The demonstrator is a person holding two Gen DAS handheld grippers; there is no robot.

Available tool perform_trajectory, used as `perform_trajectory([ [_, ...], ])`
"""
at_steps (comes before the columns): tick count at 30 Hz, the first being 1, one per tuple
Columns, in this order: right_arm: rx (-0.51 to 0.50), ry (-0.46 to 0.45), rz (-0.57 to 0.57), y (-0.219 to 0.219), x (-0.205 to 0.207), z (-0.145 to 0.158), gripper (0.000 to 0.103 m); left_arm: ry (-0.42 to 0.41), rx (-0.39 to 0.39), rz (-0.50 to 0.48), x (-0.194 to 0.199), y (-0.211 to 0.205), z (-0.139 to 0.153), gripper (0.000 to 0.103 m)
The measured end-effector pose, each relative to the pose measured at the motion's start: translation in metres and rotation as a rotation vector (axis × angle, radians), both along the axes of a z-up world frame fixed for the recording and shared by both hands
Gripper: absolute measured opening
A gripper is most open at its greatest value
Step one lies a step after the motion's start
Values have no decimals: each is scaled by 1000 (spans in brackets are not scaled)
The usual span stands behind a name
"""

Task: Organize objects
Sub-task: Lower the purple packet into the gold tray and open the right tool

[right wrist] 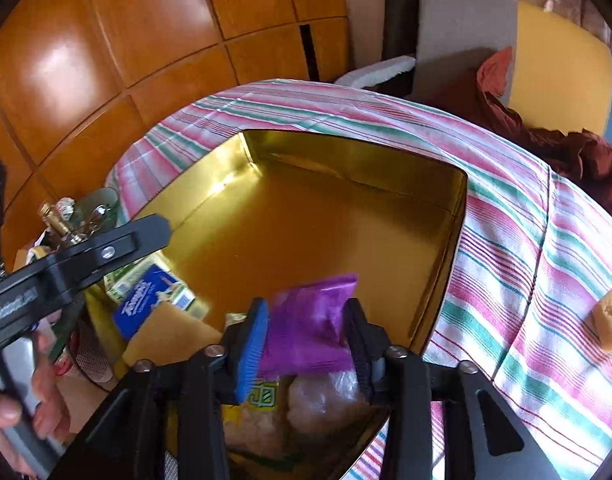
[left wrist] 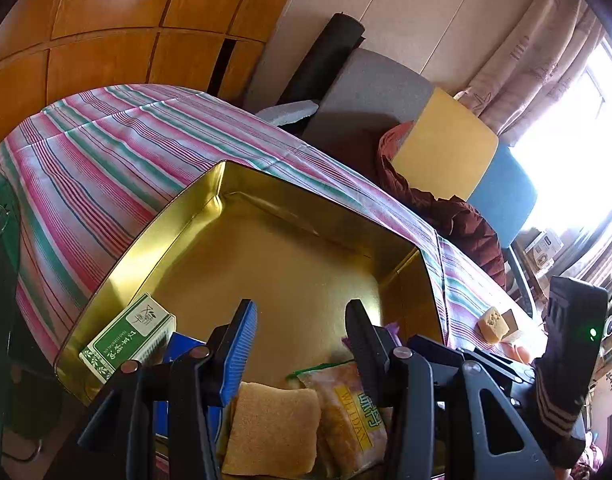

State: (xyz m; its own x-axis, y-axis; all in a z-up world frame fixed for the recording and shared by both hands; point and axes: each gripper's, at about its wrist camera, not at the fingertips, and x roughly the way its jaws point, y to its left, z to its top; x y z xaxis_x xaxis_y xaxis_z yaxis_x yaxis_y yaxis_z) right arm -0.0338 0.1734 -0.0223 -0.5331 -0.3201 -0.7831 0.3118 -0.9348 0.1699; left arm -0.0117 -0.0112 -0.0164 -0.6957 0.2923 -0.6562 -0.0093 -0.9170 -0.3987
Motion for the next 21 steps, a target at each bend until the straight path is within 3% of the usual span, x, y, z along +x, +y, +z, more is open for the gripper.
perform_trajectory([
  [12, -76, 135, -143, 44, 27, 32, 65, -18, -24, -60, 4, 19, -5, 47],
  [21, -19, 139, -222, 72, 51, 30, 70, 7, -8, -200, 15, 46, -5, 47],
])
